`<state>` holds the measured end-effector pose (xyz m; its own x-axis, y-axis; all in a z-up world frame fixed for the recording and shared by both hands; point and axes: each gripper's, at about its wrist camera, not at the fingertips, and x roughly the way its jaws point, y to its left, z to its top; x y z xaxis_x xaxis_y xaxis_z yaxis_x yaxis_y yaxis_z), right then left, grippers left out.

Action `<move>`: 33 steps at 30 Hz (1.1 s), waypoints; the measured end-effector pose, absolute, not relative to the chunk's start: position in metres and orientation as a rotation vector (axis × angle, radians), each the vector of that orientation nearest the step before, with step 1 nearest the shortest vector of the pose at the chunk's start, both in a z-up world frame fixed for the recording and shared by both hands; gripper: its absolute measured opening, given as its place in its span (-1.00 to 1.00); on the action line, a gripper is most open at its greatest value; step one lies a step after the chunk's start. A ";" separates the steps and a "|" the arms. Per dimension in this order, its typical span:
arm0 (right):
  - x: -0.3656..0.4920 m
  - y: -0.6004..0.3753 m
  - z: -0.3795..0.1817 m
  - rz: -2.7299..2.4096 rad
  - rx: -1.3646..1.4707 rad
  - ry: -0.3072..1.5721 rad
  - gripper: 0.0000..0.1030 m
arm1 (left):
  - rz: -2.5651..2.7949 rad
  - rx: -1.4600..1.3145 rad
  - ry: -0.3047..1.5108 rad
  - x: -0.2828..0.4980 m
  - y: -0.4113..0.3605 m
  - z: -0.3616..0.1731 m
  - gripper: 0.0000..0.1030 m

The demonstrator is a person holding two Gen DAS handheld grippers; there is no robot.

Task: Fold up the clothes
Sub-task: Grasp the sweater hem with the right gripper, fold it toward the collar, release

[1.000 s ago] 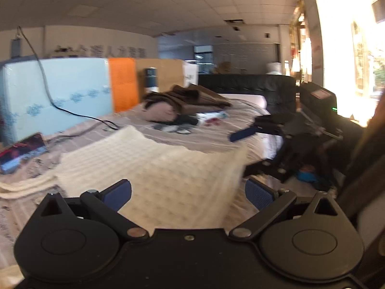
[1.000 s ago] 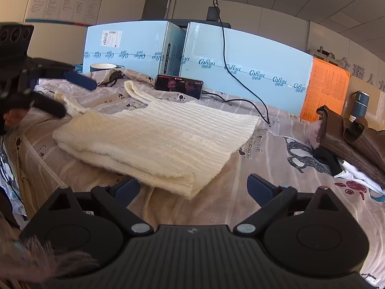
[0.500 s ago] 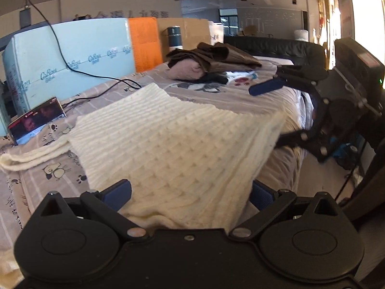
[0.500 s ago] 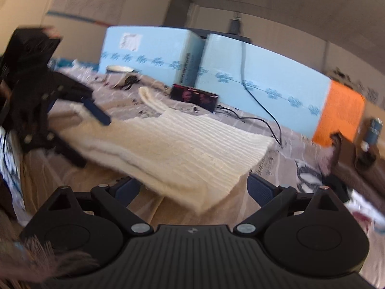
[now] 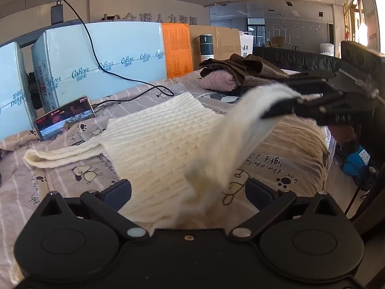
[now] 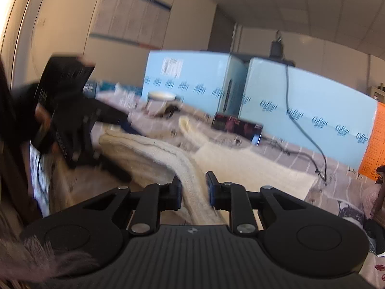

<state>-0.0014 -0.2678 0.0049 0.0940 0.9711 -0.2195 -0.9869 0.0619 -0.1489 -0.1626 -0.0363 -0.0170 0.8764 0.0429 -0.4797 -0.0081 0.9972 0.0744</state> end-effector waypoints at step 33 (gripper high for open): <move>0.058 -0.190 0.000 1.181 -0.313 0.210 -0.69 | 0.384 -0.058 0.456 -0.172 0.051 -0.012 1.00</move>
